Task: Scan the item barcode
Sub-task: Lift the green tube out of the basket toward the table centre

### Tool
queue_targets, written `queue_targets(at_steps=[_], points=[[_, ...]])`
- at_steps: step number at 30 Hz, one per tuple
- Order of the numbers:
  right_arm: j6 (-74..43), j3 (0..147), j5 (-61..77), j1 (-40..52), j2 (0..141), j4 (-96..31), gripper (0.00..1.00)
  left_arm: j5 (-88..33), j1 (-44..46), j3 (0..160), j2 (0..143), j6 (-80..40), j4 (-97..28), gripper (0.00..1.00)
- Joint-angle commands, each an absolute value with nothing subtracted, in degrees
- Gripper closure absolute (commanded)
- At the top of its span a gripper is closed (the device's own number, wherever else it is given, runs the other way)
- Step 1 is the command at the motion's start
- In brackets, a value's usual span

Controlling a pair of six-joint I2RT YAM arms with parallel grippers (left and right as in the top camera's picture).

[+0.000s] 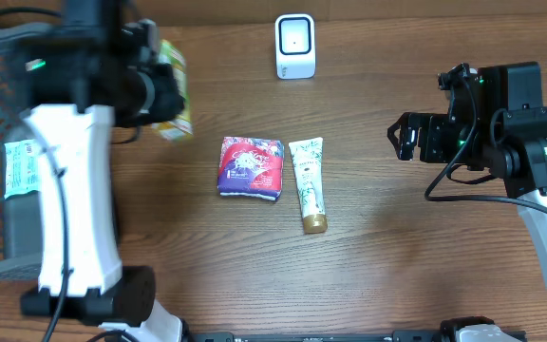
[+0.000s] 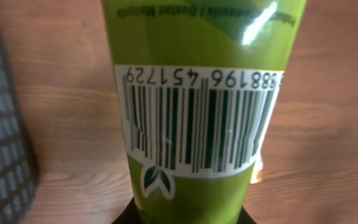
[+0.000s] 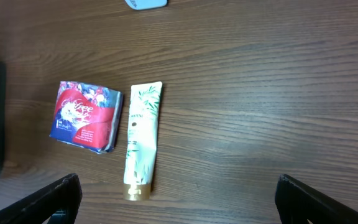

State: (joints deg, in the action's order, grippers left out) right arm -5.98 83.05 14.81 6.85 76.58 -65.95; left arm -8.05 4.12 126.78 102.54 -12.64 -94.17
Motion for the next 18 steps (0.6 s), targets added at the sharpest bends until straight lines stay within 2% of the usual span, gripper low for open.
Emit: queue_targets(at_steps=[1, 7, 18], points=[[-6.0, 84.6, 15.1, 7.1, 76.5, -65.7, 0.00, -4.6, 7.8, 122.0, 105.9, -15.9, -91.9, 0.96], [-6.0, 84.6, 15.1, 7.1, 76.5, -65.7, 0.00, -1.7, 11.2, 115.0, 112.0, -18.5, -87.2, 0.96], [-6.0, 84.6, 15.1, 7.1, 76.5, -65.7, 0.00, 4.5, 9.9, 105.1, 119.5, -19.9, -83.0, 0.96]])
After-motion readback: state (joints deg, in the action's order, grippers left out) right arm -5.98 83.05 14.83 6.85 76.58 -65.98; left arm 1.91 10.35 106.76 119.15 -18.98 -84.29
